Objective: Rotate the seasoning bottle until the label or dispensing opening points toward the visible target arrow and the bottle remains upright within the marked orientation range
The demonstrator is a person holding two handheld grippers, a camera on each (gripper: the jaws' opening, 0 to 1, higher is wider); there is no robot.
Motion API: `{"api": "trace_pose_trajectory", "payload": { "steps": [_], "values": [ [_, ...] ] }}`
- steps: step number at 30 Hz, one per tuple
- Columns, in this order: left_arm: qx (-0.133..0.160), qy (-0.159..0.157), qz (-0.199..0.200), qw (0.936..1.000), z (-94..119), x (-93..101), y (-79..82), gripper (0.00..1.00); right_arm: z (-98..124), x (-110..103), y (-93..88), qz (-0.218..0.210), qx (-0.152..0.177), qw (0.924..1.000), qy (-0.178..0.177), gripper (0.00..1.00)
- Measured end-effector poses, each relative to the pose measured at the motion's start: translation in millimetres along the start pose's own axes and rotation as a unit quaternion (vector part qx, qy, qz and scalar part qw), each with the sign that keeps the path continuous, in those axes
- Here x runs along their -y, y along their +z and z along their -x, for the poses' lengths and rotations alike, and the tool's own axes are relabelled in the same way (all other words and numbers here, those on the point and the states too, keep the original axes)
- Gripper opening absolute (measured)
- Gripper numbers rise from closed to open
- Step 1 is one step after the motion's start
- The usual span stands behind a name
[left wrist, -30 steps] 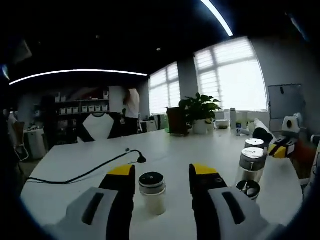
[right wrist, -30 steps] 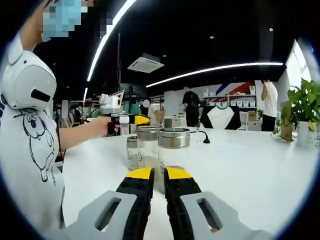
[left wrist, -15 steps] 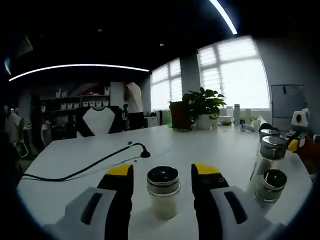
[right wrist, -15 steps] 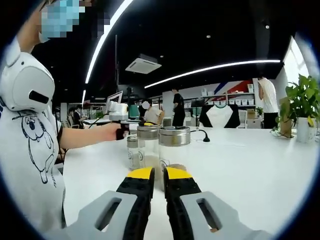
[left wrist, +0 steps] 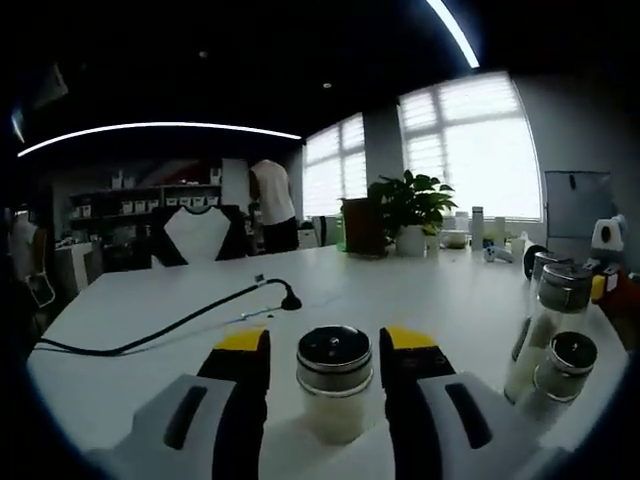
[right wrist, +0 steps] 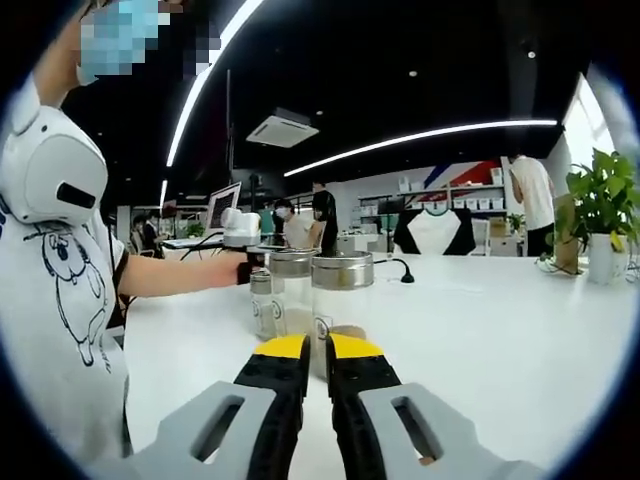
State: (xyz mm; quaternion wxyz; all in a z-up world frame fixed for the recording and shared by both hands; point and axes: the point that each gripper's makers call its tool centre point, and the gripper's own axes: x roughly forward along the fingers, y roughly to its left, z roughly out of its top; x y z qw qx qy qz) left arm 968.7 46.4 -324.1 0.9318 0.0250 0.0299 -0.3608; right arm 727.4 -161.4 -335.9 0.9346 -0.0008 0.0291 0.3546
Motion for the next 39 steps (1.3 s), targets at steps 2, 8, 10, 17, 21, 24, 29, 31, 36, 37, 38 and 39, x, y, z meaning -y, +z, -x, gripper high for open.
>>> {"api": "trace_pose_trajectory", "payload": {
  "steps": [2,8,10,17,21,24,29,31,36,37,38,39],
  "values": [
    [-0.004,-0.002,-0.005,1.0000,-1.5,0.5,-2.0,0.44,0.7,0.1,0.2,0.000,0.000,1.0000,-0.001,0.04],
    [-0.004,-0.019,0.003,0.9998,-3.9,5.5,-2.4,0.34,4.6,2.8,1.6,0.001,0.001,1.0000,-0.006,0.03],
    [-0.006,-0.019,0.002,0.9998,-4.9,6.0,-3.4,0.34,4.9,3.3,1.6,0.002,0.001,1.0000,-0.007,0.03],
    [0.001,-0.018,0.000,0.9998,-4.2,9.5,-1.8,0.33,5.1,3.9,2.7,0.003,0.001,1.0000,-0.006,0.03],
    [0.003,-0.020,0.005,0.9998,-2.9,11.8,-1.0,0.33,4.9,4.3,2.8,0.003,0.001,1.0000,-0.007,0.03],
    [-0.002,-0.026,0.005,0.9996,-1.2,13.5,-0.4,0.33,4.7,4.2,2.8,0.003,0.001,1.0000,-0.008,0.03],
    [-0.010,-0.028,0.008,0.9995,5.1,15.7,-0.4,0.33,4.7,3.6,1.9,0.003,0.000,1.0000,-0.009,0.02],
    [-0.013,-0.026,0.007,0.9996,8.2,15.3,0.4,0.33,4.7,3.3,1.9,0.002,0.001,1.0000,-0.009,0.02],
    [0.003,-0.020,-0.003,0.9998,15.1,10.6,7.7,0.32,3.8,1.0,2.8,0.005,0.000,1.0000,-0.008,0.02],
    [0.006,-0.022,0.000,0.9997,17.0,11.0,10.4,0.32,3.3,0.8,2.7,0.005,-0.001,1.0000,-0.008,0.02],
    [0.008,-0.024,0.003,0.9997,18.4,11.9,12.2,0.32,3.0,0.5,2.7,0.005,-0.001,1.0000,-0.008,0.02],
    [0.010,-0.029,0.003,0.9995,19.4,11.1,14.7,0.32,2.6,-0.1,2.9,0.005,-0.001,1.0000,-0.007,0.02]
  ]
}}
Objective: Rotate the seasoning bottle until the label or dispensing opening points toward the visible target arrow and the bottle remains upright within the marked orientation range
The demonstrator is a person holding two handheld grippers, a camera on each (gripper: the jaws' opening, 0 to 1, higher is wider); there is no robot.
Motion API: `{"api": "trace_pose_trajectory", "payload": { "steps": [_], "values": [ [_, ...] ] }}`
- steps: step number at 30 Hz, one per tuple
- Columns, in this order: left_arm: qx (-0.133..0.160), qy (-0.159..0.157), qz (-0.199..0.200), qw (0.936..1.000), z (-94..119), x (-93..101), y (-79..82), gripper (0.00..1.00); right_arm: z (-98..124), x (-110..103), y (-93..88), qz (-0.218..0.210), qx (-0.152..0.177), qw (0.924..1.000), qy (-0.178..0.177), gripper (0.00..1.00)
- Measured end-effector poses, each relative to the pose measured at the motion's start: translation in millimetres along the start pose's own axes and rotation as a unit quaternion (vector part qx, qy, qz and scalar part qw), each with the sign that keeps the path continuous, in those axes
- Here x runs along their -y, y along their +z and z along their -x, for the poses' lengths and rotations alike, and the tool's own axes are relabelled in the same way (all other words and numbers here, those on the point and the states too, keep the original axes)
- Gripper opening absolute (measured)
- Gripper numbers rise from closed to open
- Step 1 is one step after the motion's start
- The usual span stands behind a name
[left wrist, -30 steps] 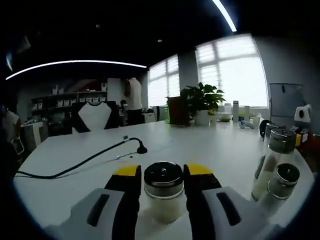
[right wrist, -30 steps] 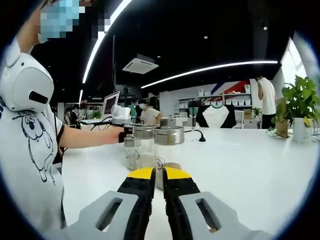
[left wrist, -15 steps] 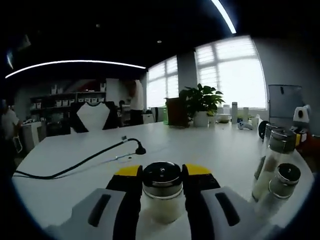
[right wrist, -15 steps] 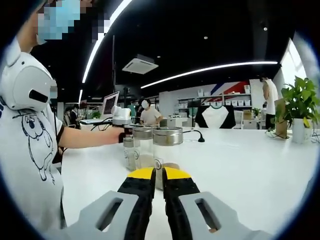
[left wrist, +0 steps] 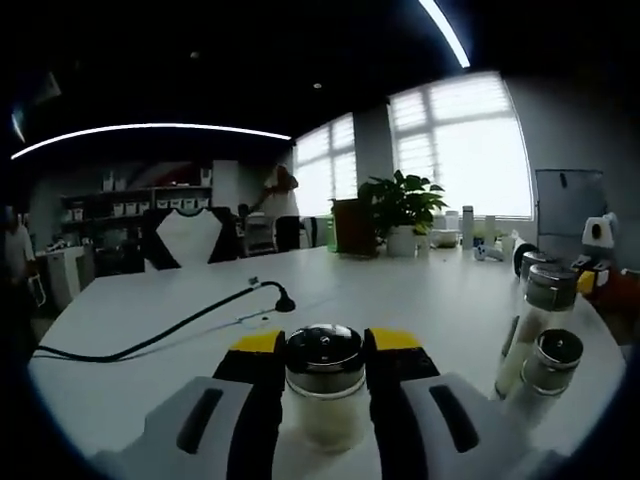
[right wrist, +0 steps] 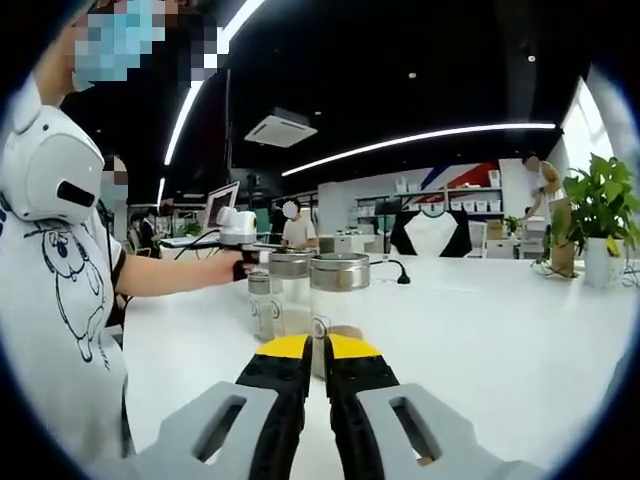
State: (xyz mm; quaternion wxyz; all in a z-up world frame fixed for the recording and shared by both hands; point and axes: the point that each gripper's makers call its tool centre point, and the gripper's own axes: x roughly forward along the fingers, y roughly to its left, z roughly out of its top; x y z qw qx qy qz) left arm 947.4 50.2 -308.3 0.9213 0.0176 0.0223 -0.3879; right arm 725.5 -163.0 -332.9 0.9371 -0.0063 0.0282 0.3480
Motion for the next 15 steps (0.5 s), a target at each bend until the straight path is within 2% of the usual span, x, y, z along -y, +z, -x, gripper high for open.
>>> {"api": "trace_pose_trajectory", "payload": {
  "steps": [7,15],
  "values": [
    [0.010,-0.019,-0.025,0.9995,15.7,10.7,12.1,0.32,-4.8,-4.7,0.8,0.004,-0.001,1.0000,0.007,0.02],
    [0.015,-0.033,-0.022,0.9991,35.5,19.3,18.4,0.32,-7.6,-10.1,5.0,0.010,0.001,0.9998,0.016,0.02]
  ]
}}
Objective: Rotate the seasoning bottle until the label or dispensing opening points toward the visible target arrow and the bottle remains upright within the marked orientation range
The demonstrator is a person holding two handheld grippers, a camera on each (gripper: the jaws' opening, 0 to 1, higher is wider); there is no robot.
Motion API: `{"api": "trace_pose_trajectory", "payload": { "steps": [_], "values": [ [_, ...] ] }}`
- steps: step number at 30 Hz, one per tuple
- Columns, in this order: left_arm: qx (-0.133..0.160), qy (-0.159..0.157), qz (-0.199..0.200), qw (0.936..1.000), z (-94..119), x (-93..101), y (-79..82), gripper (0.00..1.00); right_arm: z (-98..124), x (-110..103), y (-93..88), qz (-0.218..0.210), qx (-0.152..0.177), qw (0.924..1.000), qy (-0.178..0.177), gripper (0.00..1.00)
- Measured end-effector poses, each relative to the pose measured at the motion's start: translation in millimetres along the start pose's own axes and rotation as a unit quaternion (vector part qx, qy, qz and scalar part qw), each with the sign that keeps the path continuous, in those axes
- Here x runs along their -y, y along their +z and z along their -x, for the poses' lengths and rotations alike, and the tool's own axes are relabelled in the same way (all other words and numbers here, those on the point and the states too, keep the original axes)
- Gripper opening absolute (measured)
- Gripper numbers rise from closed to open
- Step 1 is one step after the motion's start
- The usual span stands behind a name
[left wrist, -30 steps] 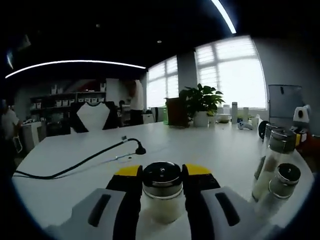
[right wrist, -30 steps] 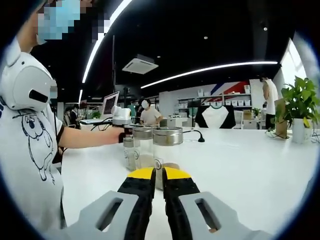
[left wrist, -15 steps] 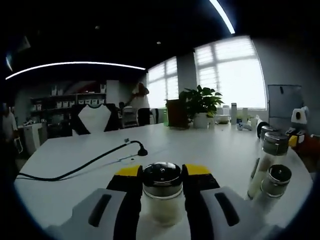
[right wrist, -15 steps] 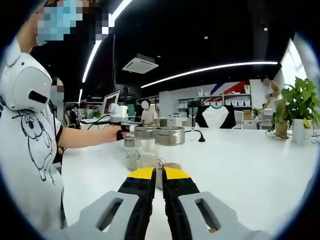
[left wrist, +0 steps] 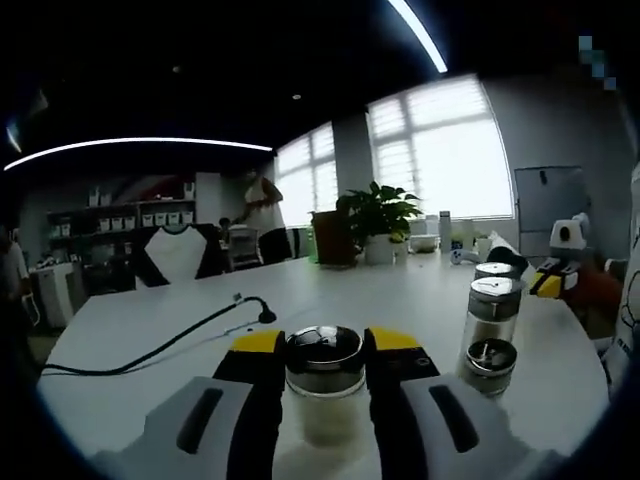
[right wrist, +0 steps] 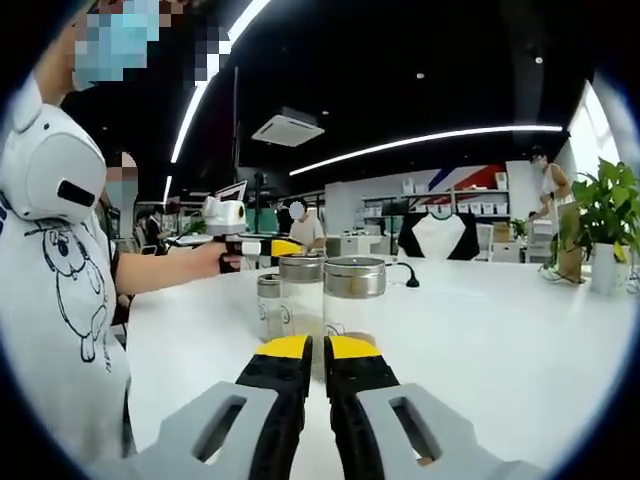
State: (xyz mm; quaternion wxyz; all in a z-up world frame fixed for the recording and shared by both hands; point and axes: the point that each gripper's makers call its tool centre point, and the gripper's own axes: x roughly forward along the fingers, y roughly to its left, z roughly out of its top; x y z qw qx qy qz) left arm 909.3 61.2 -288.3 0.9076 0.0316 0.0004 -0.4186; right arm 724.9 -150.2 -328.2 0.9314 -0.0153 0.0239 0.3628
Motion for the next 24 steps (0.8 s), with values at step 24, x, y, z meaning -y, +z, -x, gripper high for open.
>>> {"api": "trace_pose_trajectory", "payload": {
  "steps": [24],
  "values": [
    [0.000,-0.036,0.023,0.9991,53.9,55.7,-0.3,0.32,-3.7,-5.0,2.2,0.002,0.002,0.9999,0.013,0.02]
  ]
}}
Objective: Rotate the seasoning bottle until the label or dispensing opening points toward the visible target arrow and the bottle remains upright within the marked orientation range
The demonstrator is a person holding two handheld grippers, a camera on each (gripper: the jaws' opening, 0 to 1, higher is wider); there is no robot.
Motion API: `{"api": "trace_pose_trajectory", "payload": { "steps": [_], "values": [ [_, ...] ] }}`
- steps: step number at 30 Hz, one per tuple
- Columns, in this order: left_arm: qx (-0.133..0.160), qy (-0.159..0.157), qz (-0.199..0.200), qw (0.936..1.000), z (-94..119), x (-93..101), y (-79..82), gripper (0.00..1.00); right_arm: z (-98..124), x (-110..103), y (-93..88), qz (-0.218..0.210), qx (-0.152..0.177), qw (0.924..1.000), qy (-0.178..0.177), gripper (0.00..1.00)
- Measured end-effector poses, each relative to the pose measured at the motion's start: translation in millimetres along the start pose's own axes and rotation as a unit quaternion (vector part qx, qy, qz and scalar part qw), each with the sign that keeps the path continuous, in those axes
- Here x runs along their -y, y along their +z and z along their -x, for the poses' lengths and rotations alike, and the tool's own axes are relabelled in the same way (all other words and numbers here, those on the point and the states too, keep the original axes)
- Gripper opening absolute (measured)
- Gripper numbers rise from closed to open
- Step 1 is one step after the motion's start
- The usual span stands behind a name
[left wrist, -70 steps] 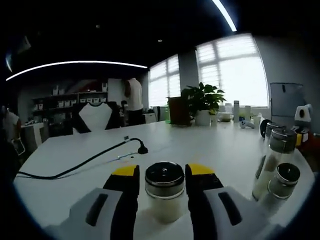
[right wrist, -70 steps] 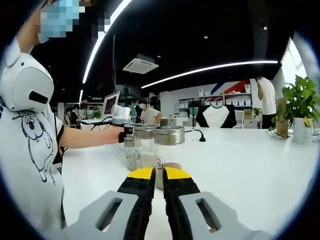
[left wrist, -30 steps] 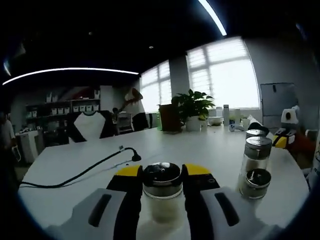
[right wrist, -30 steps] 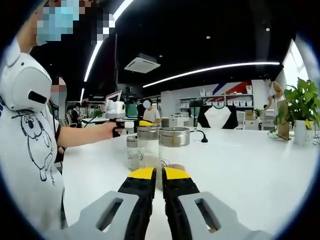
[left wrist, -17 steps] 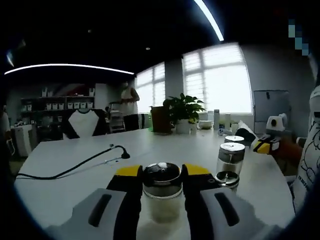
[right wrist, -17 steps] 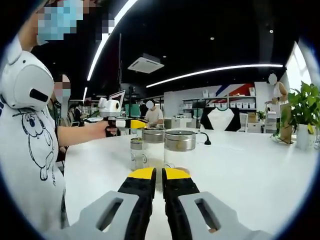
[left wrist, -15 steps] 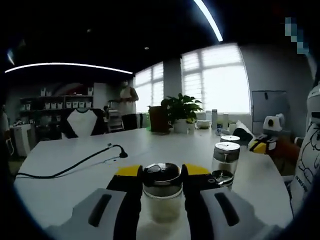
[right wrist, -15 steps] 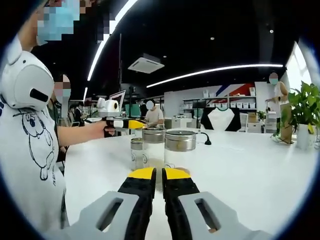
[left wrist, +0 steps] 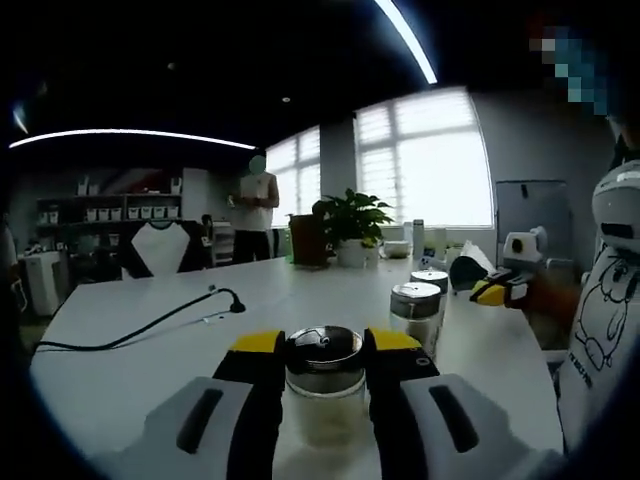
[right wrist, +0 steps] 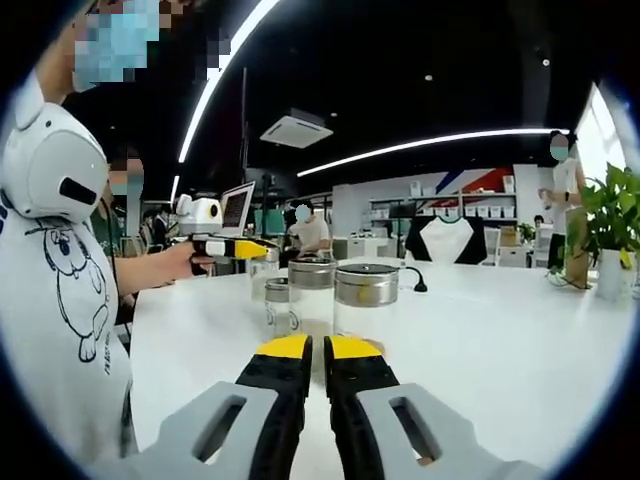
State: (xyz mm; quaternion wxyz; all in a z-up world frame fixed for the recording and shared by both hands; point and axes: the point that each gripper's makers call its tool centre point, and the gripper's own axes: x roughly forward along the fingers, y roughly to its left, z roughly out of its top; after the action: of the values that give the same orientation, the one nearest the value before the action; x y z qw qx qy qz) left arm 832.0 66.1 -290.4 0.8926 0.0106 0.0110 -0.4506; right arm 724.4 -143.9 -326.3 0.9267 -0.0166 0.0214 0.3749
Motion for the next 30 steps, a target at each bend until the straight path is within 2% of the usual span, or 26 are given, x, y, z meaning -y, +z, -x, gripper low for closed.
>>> {"api": "trace_pose_trajectory", "payload": {
  "steps": [5,10,16,21,24,30],
  "values": [
    [-0.008,0.001,0.008,0.9999,4.4,4.6,-8.4,0.32,0.7,0.3,-1.8,-0.001,-0.003,1.0000,-0.002,0.02],
    [-0.012,-0.001,-0.003,0.9999,6.5,9.4,-11.6,0.32,-1.4,-1.3,-0.3,0.002,-0.004,1.0000,0.001,0.02],
    [-0.024,-0.007,0.004,0.9997,7.1,16.5,-27.2,0.32,-2.0,-2.5,1.9,0.004,-0.002,1.0000,0.001,0.02],
    [-0.034,-0.008,0.007,0.9994,8.5,14.4,-36.6,0.33,-0.2,-2.2,-0.8,0.003,-0.006,1.0000,-0.001,0.02],
    [-0.024,0.001,-0.009,0.9997,7.7,9.2,-34.9,0.33,-0.4,-3.4,-1.0,0.002,-0.006,1.0000,-0.001,0.02],
    [-0.022,-0.018,-0.003,0.9996,6.5,15.6,-35.1,0.33,0.0,-3.3,-0.5,0.005,-0.009,1.0000,0.000,0.02]
  ]
}}
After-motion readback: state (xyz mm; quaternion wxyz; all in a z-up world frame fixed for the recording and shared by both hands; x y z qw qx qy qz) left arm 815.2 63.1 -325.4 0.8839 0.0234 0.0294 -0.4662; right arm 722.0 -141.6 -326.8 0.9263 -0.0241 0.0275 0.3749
